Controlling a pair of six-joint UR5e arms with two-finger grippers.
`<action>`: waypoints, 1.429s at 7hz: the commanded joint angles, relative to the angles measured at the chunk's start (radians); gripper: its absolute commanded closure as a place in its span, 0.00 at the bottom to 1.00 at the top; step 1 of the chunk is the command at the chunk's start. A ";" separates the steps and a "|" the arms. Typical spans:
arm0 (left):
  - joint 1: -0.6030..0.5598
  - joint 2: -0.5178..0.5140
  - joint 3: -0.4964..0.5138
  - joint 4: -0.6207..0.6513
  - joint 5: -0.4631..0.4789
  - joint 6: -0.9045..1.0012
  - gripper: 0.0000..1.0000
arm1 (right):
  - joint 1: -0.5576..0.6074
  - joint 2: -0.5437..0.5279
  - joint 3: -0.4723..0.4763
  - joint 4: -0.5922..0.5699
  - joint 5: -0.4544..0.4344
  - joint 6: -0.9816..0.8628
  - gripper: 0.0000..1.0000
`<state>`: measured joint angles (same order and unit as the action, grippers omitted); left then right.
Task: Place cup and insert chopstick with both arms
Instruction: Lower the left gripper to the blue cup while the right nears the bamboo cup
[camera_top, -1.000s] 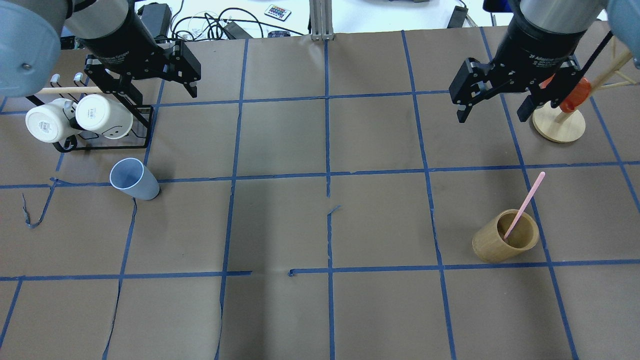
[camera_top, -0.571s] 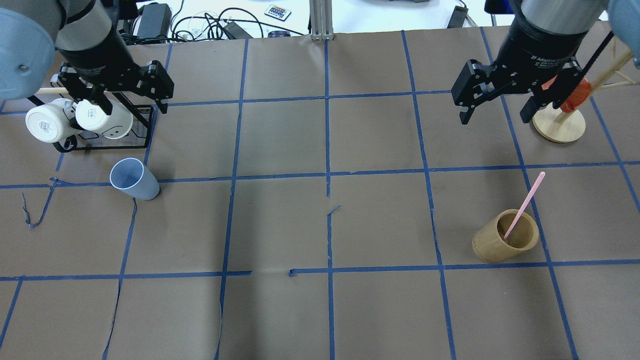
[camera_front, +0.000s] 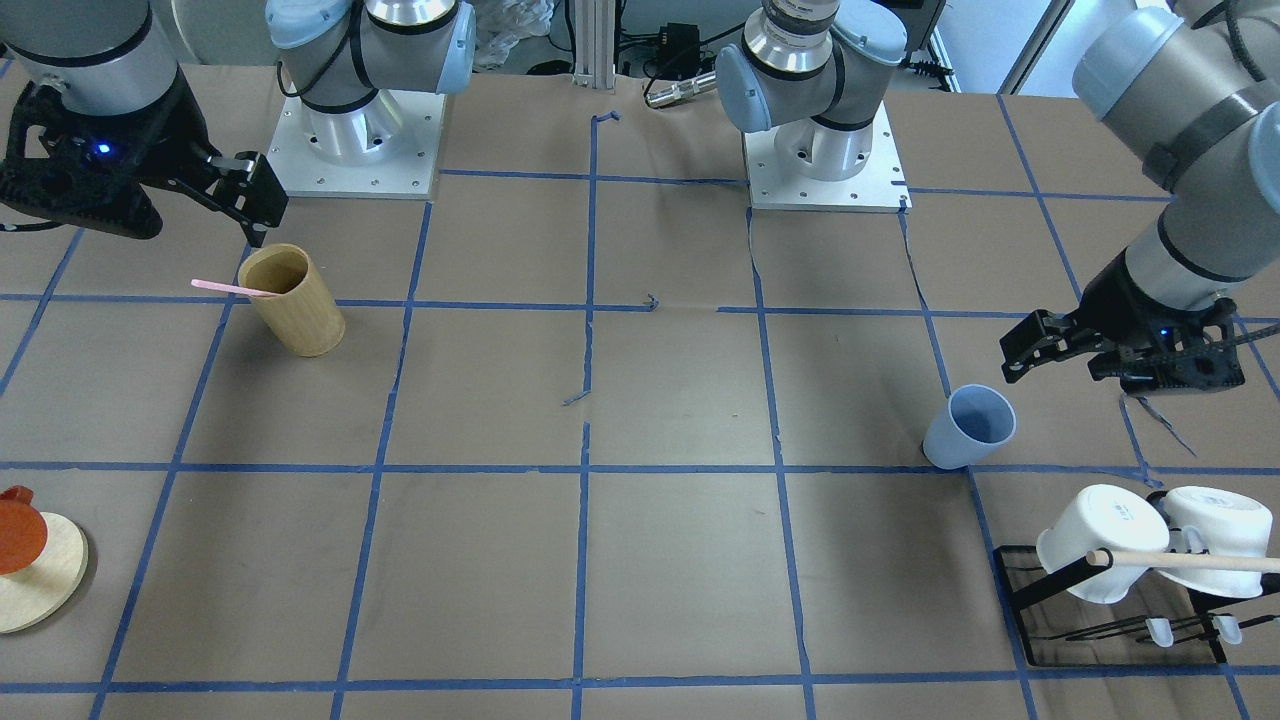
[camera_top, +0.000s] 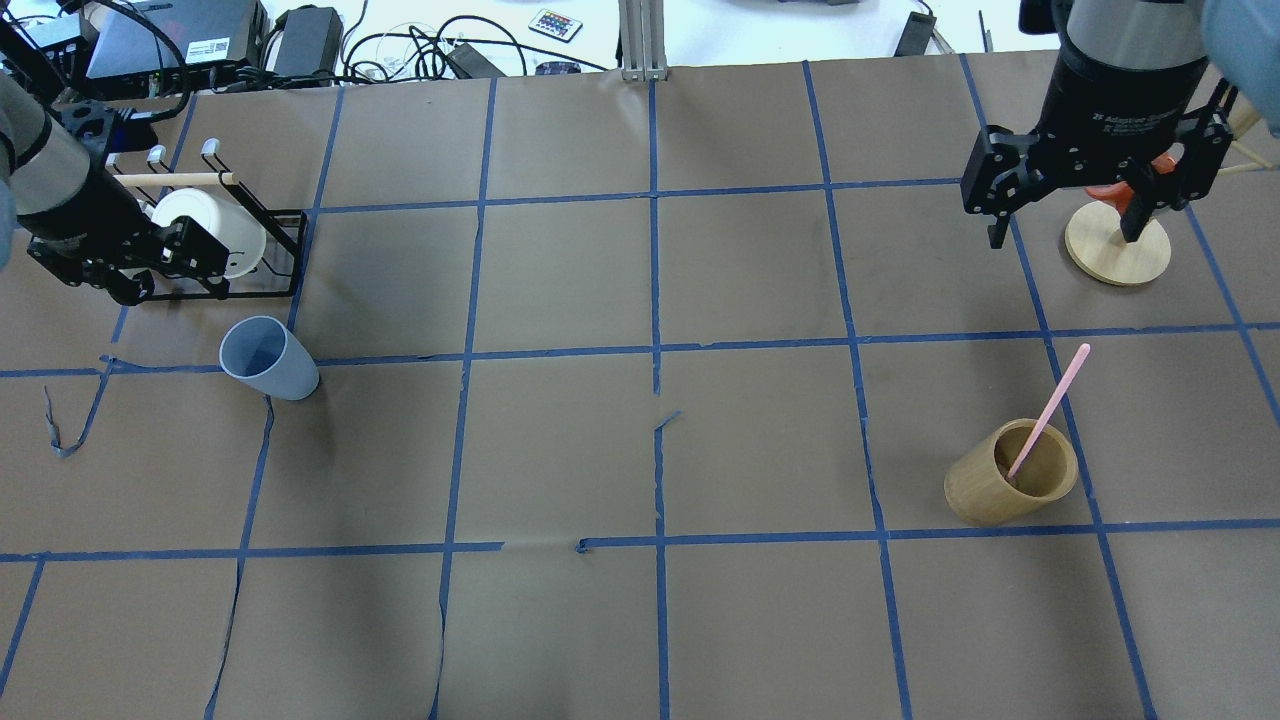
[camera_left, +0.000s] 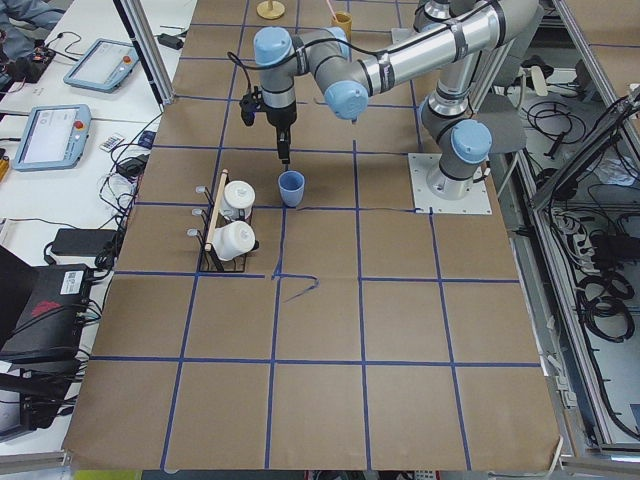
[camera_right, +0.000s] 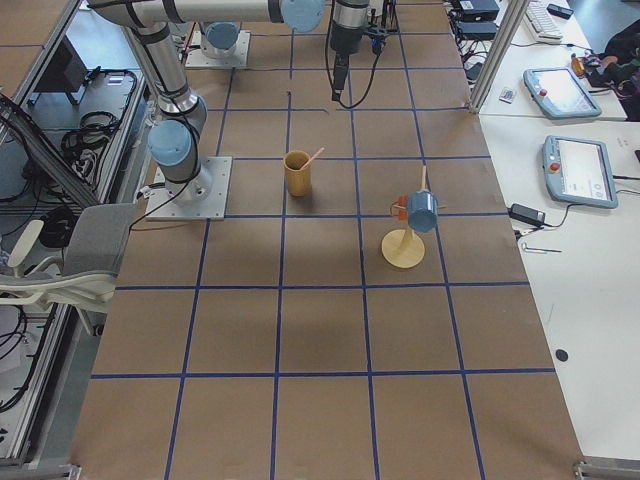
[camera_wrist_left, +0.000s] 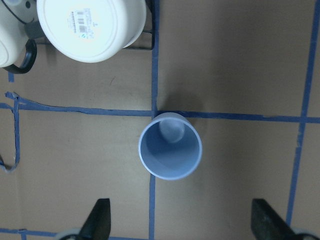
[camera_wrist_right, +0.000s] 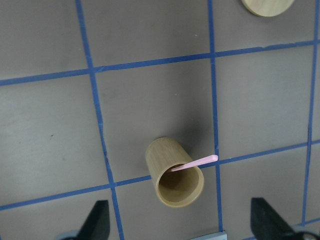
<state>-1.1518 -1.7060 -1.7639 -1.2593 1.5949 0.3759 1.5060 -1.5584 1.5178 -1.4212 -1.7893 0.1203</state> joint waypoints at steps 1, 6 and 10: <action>0.039 -0.038 -0.083 0.095 -0.009 0.056 0.02 | -0.036 0.003 0.001 -0.001 -0.042 0.070 0.04; 0.123 -0.116 -0.115 0.172 -0.046 0.129 0.04 | -0.199 -0.005 0.168 -0.194 0.144 0.071 0.00; 0.109 -0.139 -0.120 0.155 -0.046 0.115 0.85 | -0.211 -0.029 0.396 -0.322 0.130 0.126 0.00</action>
<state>-1.0425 -1.8343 -1.8840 -1.1025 1.5494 0.4918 1.2946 -1.5824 1.8410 -1.6890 -1.6559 0.2136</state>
